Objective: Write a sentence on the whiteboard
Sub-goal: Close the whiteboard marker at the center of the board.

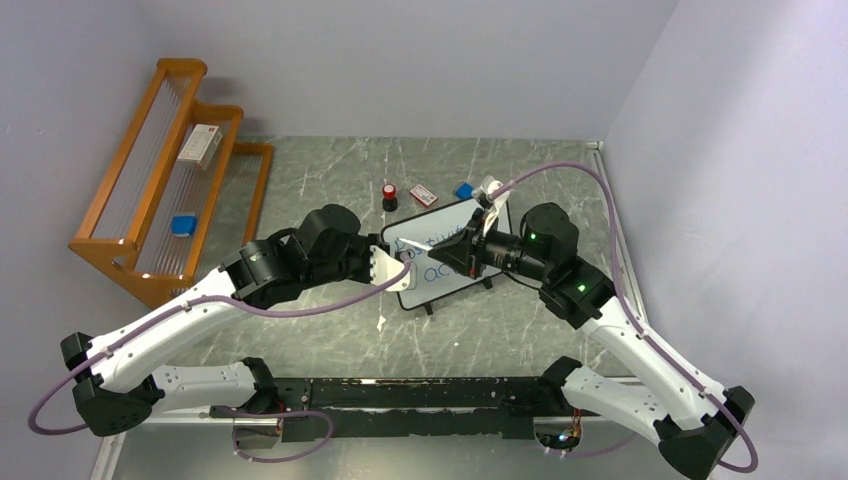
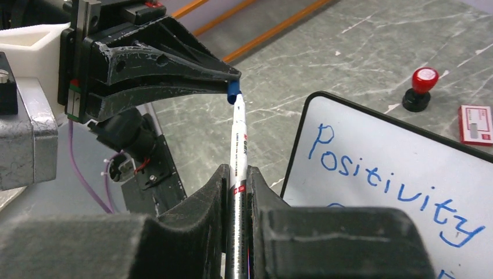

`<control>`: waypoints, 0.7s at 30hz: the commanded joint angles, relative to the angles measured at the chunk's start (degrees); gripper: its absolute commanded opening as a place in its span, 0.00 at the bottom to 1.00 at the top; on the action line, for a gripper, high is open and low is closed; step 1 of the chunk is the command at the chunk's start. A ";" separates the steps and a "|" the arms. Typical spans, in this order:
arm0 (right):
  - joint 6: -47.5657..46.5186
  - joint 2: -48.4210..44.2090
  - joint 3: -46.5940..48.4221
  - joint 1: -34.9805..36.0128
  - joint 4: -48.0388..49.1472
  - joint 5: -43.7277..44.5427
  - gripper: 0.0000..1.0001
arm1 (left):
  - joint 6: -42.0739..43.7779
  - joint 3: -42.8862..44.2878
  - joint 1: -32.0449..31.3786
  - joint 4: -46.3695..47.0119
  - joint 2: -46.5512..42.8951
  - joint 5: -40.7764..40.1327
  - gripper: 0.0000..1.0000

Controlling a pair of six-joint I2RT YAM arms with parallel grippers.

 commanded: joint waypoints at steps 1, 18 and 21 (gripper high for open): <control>-1.08 0.76 1.88 -0.31 -0.16 -4.39 0.00 | 2.10 1.69 -1.37 -0.39 0.04 -3.63 0.05; -2.14 3.48 2.50 -0.31 -2.14 -5.63 0.00 | 2.67 1.63 -2.66 -0.32 0.56 -4.47 0.05; -1.72 3.45 2.25 -0.31 -1.52 -5.43 0.00 | 2.95 1.74 -2.88 -0.68 0.56 -3.96 0.05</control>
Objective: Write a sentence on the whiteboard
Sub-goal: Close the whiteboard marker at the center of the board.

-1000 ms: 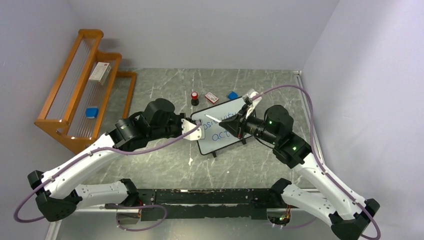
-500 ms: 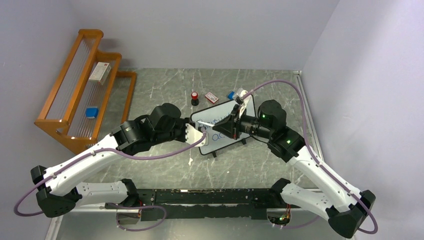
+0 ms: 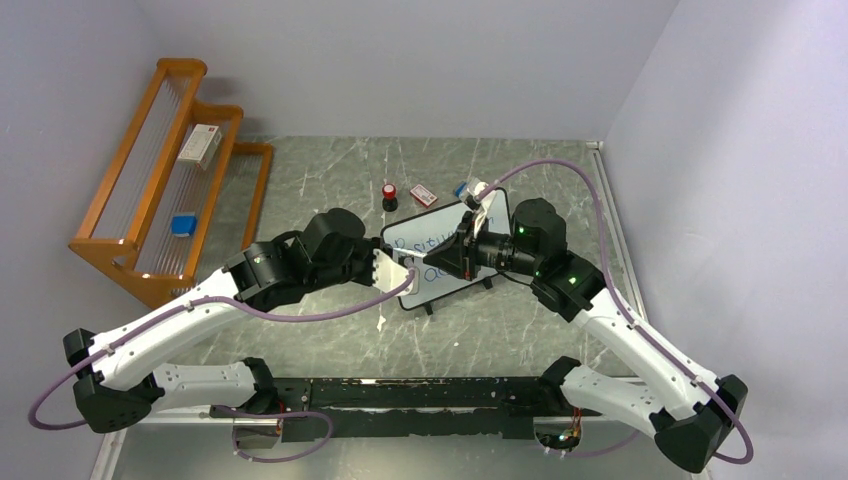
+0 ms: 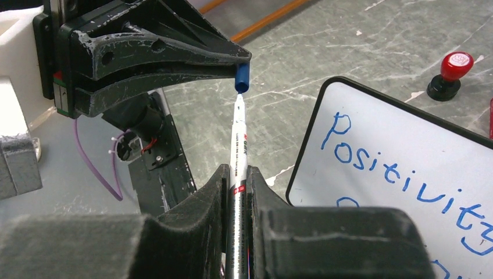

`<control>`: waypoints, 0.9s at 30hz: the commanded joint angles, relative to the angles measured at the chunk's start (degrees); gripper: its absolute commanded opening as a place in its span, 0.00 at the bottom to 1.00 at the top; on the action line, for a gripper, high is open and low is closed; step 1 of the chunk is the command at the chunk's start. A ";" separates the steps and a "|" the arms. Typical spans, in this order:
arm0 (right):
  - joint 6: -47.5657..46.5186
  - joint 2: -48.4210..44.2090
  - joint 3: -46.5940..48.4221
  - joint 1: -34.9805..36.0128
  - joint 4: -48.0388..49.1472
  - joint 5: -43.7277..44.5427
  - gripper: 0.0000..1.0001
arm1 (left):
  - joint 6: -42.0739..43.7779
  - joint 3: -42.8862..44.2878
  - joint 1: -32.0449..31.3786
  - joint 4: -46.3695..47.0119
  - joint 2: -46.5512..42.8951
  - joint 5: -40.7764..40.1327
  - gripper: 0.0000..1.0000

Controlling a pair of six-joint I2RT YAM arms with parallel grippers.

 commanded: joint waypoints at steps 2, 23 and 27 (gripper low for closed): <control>0.07 0.24 1.50 -0.31 0.42 -0.44 0.00 | 0.83 1.93 -0.78 -0.96 0.19 -0.58 0.05; 0.39 1.89 1.47 -0.31 1.26 -1.10 0.00 | 1.65 3.42 -2.95 -1.93 1.45 0.76 0.05; 0.30 2.64 1.66 -0.26 1.36 -2.06 0.00 | 2.00 4.46 -3.93 -2.42 2.26 0.60 0.05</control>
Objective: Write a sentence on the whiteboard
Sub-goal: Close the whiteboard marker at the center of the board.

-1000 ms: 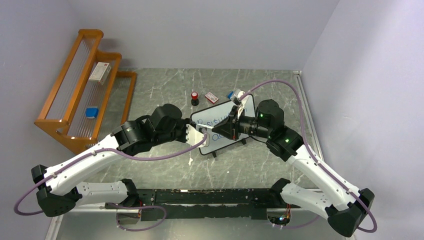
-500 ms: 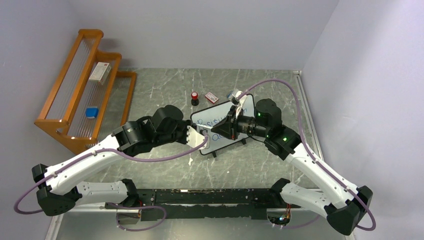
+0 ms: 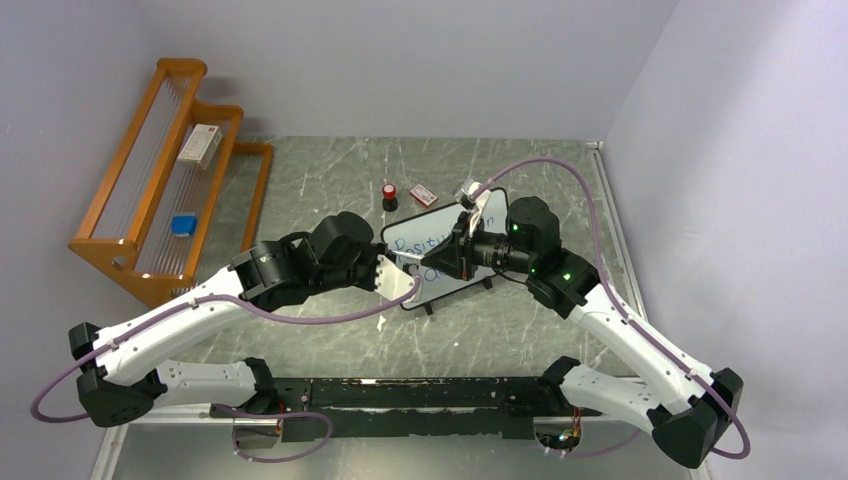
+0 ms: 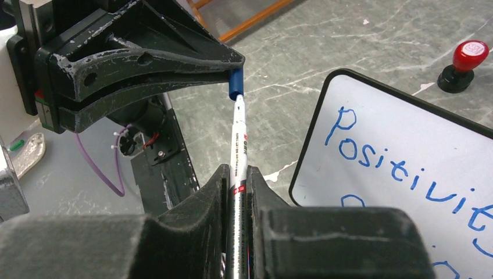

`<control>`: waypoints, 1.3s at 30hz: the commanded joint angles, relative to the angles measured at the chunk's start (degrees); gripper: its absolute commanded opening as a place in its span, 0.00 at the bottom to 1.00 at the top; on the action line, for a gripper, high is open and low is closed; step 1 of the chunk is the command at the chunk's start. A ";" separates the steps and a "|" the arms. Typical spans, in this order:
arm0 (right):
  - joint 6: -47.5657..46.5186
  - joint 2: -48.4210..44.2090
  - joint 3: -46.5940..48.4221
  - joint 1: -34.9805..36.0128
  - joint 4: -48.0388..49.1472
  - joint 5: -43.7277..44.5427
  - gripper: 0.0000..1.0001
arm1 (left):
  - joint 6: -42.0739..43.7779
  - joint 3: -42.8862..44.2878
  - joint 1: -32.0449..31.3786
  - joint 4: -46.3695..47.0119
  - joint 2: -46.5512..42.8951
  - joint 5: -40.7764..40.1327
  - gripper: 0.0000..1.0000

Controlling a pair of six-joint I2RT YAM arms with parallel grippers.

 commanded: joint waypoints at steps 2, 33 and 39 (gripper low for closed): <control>0.10 1.05 1.65 -0.31 1.67 -1.66 0.00 | 1.23 3.58 -2.42 0.11 1.34 0.92 0.05; 5.04 1.23 -5.52 -0.30 14.84 2.14 0.00 | -1.39 2.16 -9.89 10.33 0.28 -10.03 0.26; 5.13 -1.65 -9.29 -0.31 19.42 6.53 0.00 | -12.45 -0.32 -9.76 17.48 -2.65 -18.88 0.55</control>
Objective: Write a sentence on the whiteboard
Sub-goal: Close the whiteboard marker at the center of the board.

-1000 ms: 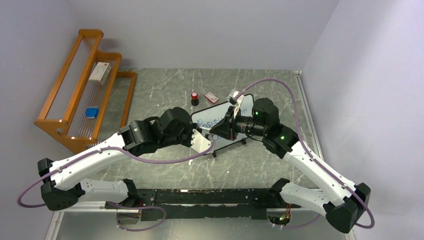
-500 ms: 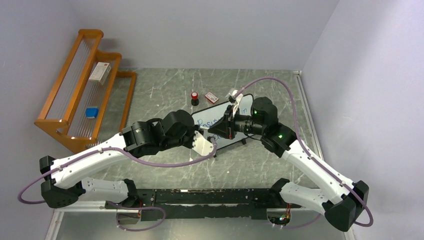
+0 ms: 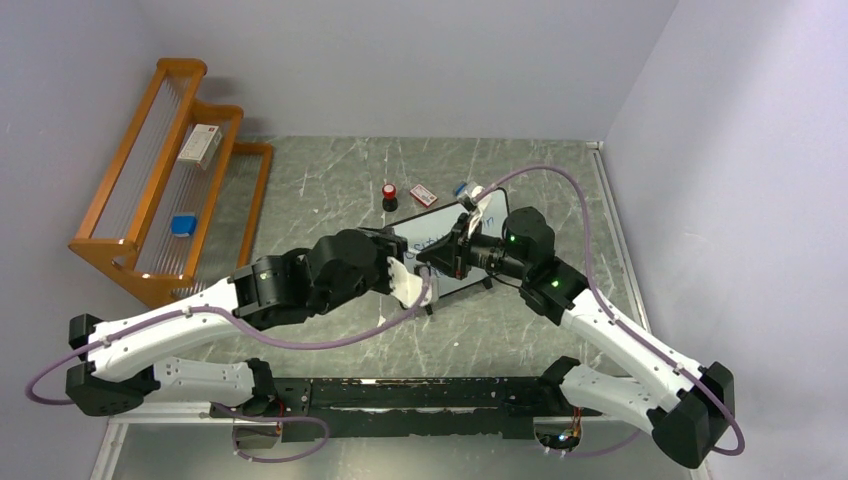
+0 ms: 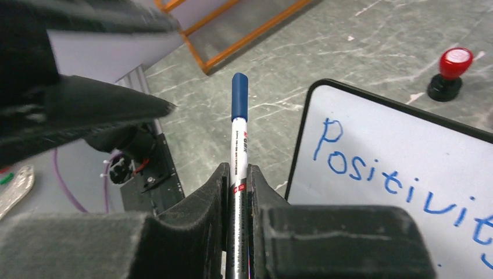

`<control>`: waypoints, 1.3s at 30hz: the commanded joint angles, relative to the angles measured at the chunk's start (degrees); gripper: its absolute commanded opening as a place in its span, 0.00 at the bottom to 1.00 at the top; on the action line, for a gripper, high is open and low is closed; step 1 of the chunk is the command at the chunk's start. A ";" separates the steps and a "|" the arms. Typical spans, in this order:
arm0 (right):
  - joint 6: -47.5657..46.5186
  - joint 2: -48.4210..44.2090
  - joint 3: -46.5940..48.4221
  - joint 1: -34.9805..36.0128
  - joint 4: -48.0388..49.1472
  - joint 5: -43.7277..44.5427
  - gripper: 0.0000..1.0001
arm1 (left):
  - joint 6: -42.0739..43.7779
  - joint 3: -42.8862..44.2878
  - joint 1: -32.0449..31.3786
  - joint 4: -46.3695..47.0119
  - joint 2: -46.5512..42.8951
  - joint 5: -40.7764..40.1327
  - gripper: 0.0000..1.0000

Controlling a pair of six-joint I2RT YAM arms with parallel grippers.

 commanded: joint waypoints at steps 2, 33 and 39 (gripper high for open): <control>0.93 -3.30 -3.66 -0.18 9.22 6.13 0.00 | -15.98 -1.52 0.35 11.27 -2.90 -9.11 0.64; 11.70 -9.56 -20.38 -0.22 42.77 13.13 0.00 | -91.44 -9.54 24.75 34.25 -2.70 15.25 0.60; 12.85 -9.27 -21.16 -0.22 44.89 13.52 0.00 | -95.48 -12.31 25.13 40.10 -2.01 19.75 0.51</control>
